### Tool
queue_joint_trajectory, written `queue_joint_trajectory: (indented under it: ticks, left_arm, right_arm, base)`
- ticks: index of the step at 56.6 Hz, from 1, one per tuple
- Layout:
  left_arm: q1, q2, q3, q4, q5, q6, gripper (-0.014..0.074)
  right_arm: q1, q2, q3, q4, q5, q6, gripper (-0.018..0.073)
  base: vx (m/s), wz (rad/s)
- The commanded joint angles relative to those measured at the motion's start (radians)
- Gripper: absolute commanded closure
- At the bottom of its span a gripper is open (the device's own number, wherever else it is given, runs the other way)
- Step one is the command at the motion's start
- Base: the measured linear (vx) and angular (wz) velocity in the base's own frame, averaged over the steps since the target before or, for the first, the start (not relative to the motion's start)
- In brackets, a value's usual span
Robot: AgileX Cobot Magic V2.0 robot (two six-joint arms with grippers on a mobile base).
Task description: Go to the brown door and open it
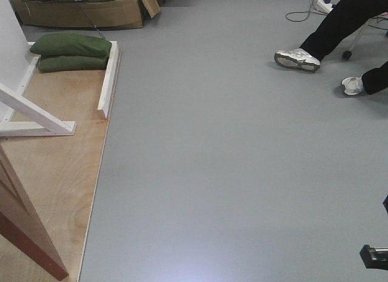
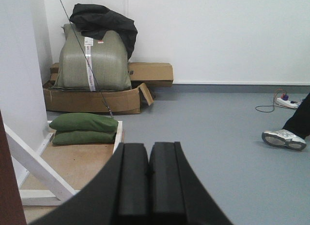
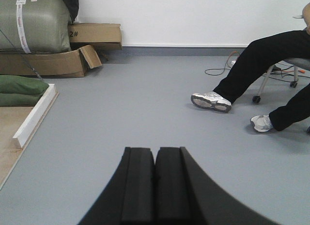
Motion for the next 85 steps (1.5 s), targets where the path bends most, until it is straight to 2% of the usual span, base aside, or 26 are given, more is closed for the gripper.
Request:
queue_joint_trajectory:
  ticks: [1, 20, 25, 32, 40, 46, 56, 71, 78, 83, 85]
  left_arm:
    - [-0.002, -0.013, -0.018, 0.0, -0.077, -0.002, 0.06]
    - [-0.002, -0.013, -0.022, -0.001, -0.063, 0.002, 0.06]
    - [-0.002, -0.013, -0.052, -0.01, -0.011, 0.019, 0.06]
    - [-0.002, -0.012, -0.141, -0.091, 0.117, 0.019, 0.06]
    - [-0.001, -0.01, -0.269, -0.101, 0.162, 0.096, 0.06]
    - [-0.001, 0.027, -0.376, -0.105, 0.104, 0.102, 0.06]
    - [-0.001, 0.221, -0.561, -0.138, -0.012, 0.091, 0.06]
    - [0.0, 0.557, -0.827, -0.285, -0.18, 0.096, 0.06]
    - [0.0, 0.681, -0.902, -0.413, -0.318, 0.125, 0.06]
    - [0.0, 0.755, -0.947, -0.554, -0.443, 0.186, 0.06]
    - [0.0, 0.785, -0.97, -0.633, -0.499, 0.225, 0.06]
  right_arm:
    - [-0.003, -0.014, 0.005, -0.006, -0.082, -0.005, 0.0559]
    - [-0.003, -0.014, 0.005, -0.006, -0.082, -0.005, 0.0559]
    - [-0.003, -0.014, 0.005, -0.006, -0.082, -0.005, 0.0559]
    - [-0.003, -0.014, 0.005, -0.006, -0.082, -0.005, 0.0559]
    - [-0.003, -0.014, 0.005, -0.006, -0.082, -0.005, 0.0559]
    - [-0.003, -0.014, 0.005, -0.006, -0.082, -0.005, 0.0559]
    - [-0.003, -0.014, 0.005, -0.006, -0.082, -0.005, 0.0559]
    - [-0.003, -0.014, 0.005, -0.006, -0.082, -0.005, 0.0559]
    - [-0.003, -0.014, 0.005, -0.006, -0.082, -0.005, 0.0559]
    - [-0.003, -0.014, 0.005, -0.006, -0.082, -0.005, 0.0559]
    - [-0.003, -0.014, 0.005, -0.006, -0.082, -0.005, 0.0559]
  base:
    - [0.0, 0.0]
    - [0.0, 0.0]
    - [0.0, 0.0]
    - [0.0, 0.0]
    - [0.0, 0.0]
    - [0.0, 0.0]
    - [0.0, 0.0]
    - [0.0, 0.0]
    - [0.0, 0.0]
    - [0.0, 0.0]
    - [0.0, 0.0]
